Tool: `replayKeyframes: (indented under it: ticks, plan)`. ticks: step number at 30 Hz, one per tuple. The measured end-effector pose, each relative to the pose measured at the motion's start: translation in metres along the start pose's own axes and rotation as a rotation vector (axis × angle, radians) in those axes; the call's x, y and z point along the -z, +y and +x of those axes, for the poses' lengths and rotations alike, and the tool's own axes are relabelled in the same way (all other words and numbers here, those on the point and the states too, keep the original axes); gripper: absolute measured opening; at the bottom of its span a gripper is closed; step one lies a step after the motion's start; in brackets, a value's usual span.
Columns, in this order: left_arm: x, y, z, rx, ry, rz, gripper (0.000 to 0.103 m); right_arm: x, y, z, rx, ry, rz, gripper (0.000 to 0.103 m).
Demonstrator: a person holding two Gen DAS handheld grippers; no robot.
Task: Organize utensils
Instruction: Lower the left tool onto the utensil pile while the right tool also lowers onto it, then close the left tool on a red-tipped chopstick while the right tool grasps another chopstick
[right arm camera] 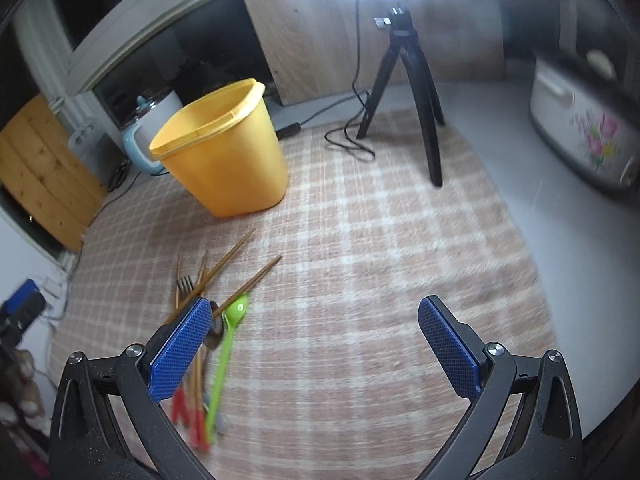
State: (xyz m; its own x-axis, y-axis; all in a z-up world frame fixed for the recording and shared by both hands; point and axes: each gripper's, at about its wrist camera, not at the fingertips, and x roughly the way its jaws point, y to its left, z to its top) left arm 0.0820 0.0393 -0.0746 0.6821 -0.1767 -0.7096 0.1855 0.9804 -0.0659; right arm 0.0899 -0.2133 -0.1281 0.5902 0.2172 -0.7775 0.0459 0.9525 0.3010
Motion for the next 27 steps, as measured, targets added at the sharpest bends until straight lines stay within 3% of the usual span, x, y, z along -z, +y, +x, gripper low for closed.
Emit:
replayKeyframes:
  ticks: [4,5,9,12,18,27]
  plan:
    - [-0.009,-0.009,0.031,0.139,0.095,0.069,0.071,0.001,0.004,0.021,-0.048,0.066,0.094,0.086]
    - [-0.01,-0.011,0.04,0.177,0.129,0.083,0.062,0.001,0.006,0.028,-0.06,0.09,0.116,0.081]
    - [-0.008,-0.017,0.067,0.273,0.225,0.119,0.04,-0.001,0.016,0.054,-0.117,0.17,0.181,0.057]
    - [-0.007,-0.019,0.08,0.323,0.29,0.124,0.03,-0.004,0.023,0.074,-0.136,0.222,0.206,0.041]
    - [-0.006,-0.017,0.102,0.357,0.381,0.103,0.024,-0.012,0.027,0.11,-0.18,0.319,0.281,0.026]
    - [-0.006,-0.032,0.129,0.32,0.439,0.148,0.018,-0.018,0.023,0.136,-0.186,0.407,0.357,0.021]
